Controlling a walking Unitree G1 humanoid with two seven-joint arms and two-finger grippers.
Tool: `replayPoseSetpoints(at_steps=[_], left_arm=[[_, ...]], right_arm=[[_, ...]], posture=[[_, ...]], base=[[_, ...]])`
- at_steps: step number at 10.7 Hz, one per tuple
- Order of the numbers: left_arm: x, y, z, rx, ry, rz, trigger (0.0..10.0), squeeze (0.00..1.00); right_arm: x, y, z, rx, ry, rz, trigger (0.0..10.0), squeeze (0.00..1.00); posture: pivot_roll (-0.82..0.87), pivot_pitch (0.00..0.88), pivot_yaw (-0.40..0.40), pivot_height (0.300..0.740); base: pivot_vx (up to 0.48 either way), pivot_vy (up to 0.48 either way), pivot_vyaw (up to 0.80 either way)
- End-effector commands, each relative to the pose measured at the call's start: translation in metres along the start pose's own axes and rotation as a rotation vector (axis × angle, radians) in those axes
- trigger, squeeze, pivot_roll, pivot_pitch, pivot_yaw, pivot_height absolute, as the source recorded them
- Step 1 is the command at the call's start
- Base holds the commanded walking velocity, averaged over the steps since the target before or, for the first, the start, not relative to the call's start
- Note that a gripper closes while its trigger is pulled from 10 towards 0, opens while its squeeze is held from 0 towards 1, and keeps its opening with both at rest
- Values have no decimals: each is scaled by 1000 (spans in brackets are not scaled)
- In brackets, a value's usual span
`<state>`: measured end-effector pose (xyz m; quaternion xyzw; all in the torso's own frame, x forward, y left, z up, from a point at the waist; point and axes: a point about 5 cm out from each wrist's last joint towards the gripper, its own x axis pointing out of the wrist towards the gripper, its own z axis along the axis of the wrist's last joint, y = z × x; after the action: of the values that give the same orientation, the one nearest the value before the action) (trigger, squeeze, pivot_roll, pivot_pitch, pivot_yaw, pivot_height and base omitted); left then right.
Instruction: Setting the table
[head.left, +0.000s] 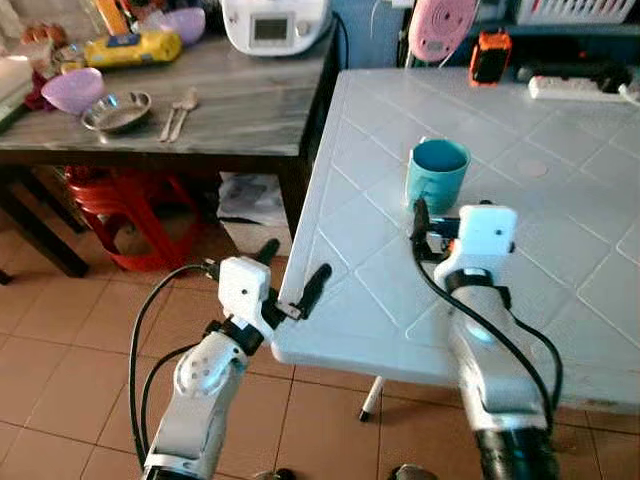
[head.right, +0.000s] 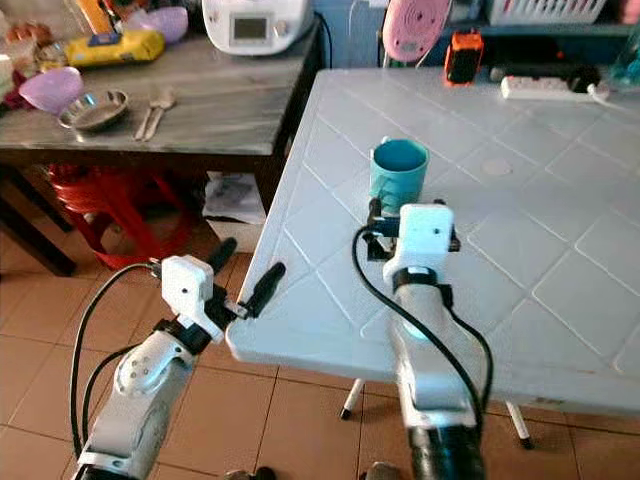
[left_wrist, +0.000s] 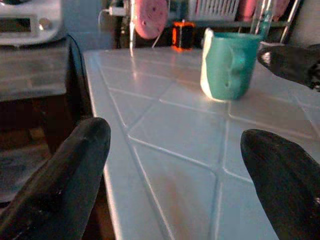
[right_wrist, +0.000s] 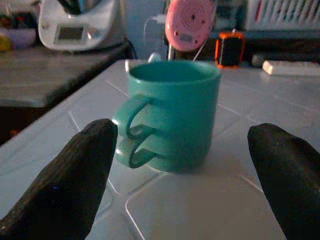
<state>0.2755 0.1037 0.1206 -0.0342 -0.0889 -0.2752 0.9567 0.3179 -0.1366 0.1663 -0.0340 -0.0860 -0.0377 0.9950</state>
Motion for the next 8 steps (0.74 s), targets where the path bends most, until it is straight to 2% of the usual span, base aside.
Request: replayPoseSetpoints(at_steps=[1,3,5,7,8], left_arm=[[-5,3,0,2,7,0,10000,0],[-4,3,-1,-4,10,-3,10000,0],[-4,3,-2,-6,14,-6,10000,0],[-3,2,-3,-8,14,-10,10000,0],[-3,2,-3,-8,11,-6,10000,0]], right_arm=[[2,9,1,21,-11,27,10000,0],[6,18,1,54,-13,31,10000,0],[13,38,6,73,-29,90,10000,0],[21,39,10,69,-42,60,10000,0],[22,31,9,50,-39,11,10000,0]], posture=[[-110,182,122,740],[-107,184,119,740],[-108,185,119,740],[-106,183,118,740],[-104,182,112,740]], base=[[0,0,0],[0,0,0],[0,0,0],[0,0,0],[0,0,0]])
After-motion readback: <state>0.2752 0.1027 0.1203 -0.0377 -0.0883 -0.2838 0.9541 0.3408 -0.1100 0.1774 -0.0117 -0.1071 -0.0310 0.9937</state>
